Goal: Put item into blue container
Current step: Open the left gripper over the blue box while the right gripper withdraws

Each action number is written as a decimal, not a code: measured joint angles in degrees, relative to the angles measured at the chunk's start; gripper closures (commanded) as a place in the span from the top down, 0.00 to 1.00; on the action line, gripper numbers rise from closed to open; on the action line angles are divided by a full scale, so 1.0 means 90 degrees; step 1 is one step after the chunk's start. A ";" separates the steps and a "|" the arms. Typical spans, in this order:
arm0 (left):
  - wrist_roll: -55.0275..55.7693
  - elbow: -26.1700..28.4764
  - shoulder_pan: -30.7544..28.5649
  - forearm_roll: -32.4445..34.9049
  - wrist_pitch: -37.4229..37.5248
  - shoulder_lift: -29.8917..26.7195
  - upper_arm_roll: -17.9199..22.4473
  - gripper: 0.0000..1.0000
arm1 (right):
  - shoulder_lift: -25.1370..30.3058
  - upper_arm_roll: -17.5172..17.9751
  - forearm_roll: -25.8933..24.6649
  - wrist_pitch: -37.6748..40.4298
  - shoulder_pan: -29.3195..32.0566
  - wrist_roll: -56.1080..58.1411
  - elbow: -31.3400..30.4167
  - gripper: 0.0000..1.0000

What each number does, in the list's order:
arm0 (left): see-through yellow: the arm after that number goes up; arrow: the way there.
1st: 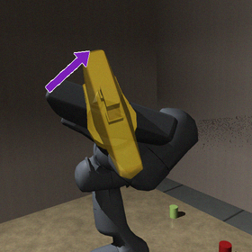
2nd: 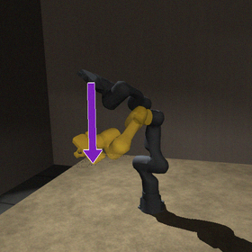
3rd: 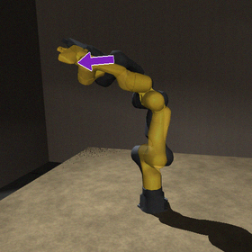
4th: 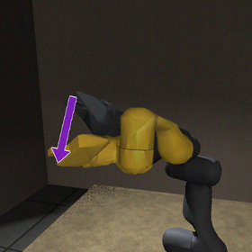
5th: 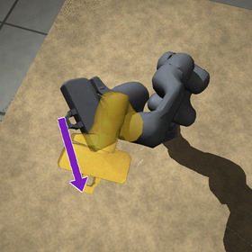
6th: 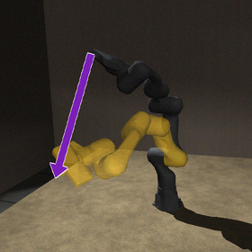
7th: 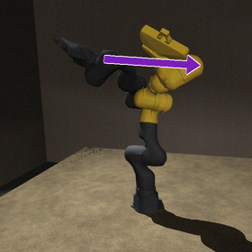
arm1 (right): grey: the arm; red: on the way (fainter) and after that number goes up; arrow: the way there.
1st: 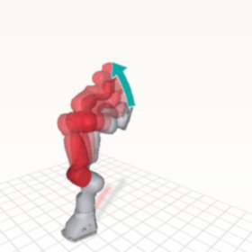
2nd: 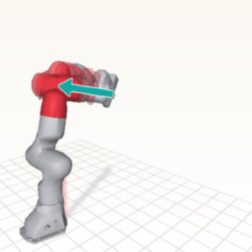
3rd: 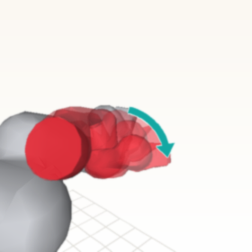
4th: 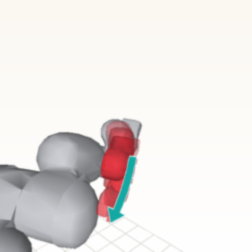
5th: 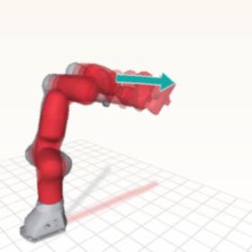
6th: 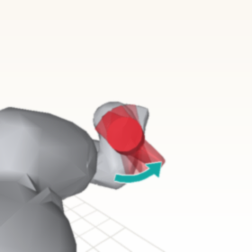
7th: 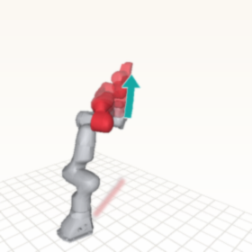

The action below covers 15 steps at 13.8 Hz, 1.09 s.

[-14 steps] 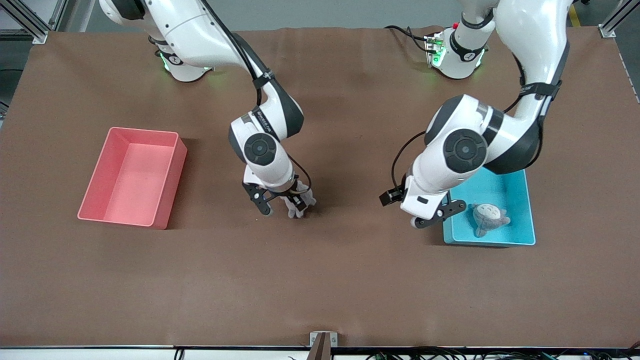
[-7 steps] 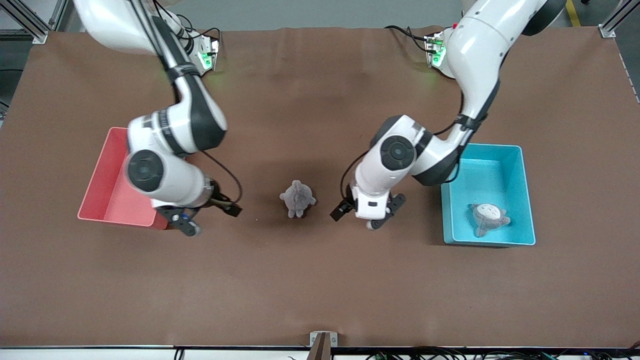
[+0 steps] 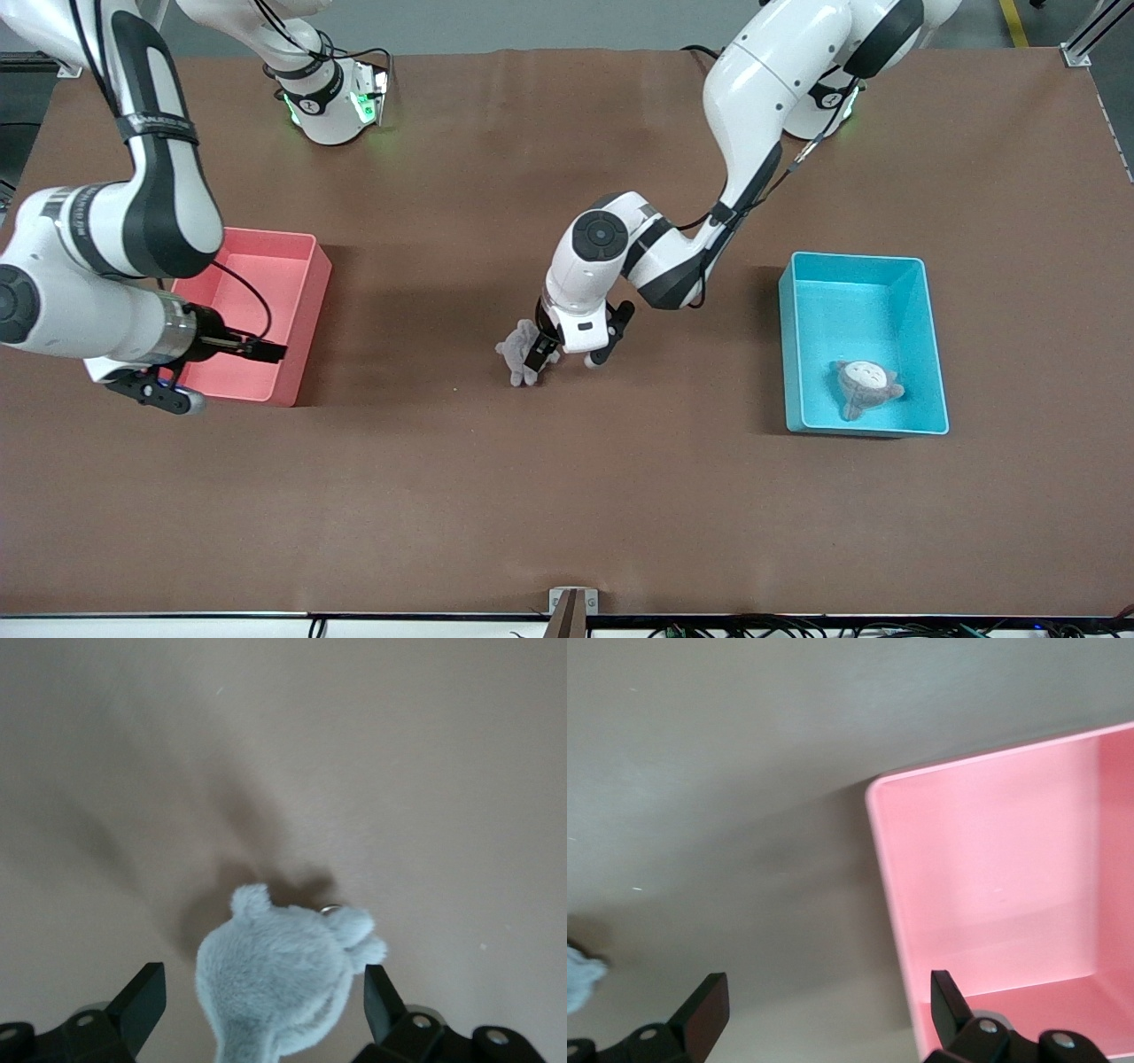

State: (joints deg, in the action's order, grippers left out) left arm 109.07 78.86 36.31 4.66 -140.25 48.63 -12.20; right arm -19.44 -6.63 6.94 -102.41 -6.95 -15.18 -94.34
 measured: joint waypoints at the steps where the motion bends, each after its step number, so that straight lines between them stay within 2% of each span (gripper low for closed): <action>1: 0.0251 -0.0107 0.0074 0.0000 -0.0009 0.0128 0.0027 0.98 | 0.0067 0.0001 -0.0071 0.0000 0.0154 0.0312 -0.0079 1.00; 5: 0.0865 -0.0478 0.0213 0.0000 -0.0128 0.0514 0.0034 0.94 | 0.0313 0.0000 -0.0133 0.0099 0.0736 0.1284 -0.0235 1.00; 6: 0.0950 -0.0500 0.0220 0.0000 -0.0275 0.0541 0.0034 0.88 | 0.0371 0.0002 -0.0140 0.0105 0.0792 0.1351 -0.0243 1.00; 7: 0.0994 -0.0506 0.0223 0.0000 -0.0400 0.0576 0.0034 0.76 | 0.0430 0.0003 -0.0189 0.0105 0.0810 0.1370 -0.0243 1.00; 9: 0.1006 -0.0508 0.0234 0.0000 -0.0572 0.0695 0.0036 0.43 | 0.0550 0.0023 -0.0388 0.0103 0.0809 0.1371 -0.0241 1.00; 11: 0.1002 -0.0527 0.0238 0.0000 -0.0706 0.0789 0.0037 0.04 | 0.0671 0.0034 -0.0445 0.0104 0.0810 0.1414 -0.0226 1.00; 12: 0.0980 -0.0554 0.0241 0.0003 -0.0713 0.0789 0.0041 0.00 | 0.0714 0.0033 -0.0454 0.0131 0.0822 0.1505 -0.0178 1.00; 15: 0.0877 -0.0693 0.0256 0.0085 -0.0712 0.0723 0.0249 0.00 | 0.0763 0.0030 -0.0481 0.0424 0.0989 0.1738 0.0149 1.00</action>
State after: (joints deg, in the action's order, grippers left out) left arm 116.96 72.63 38.62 5.42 -146.65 55.13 -9.96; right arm -12.57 -6.36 2.61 -98.59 1.95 0.46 -93.00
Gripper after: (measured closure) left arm 0.731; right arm 0.000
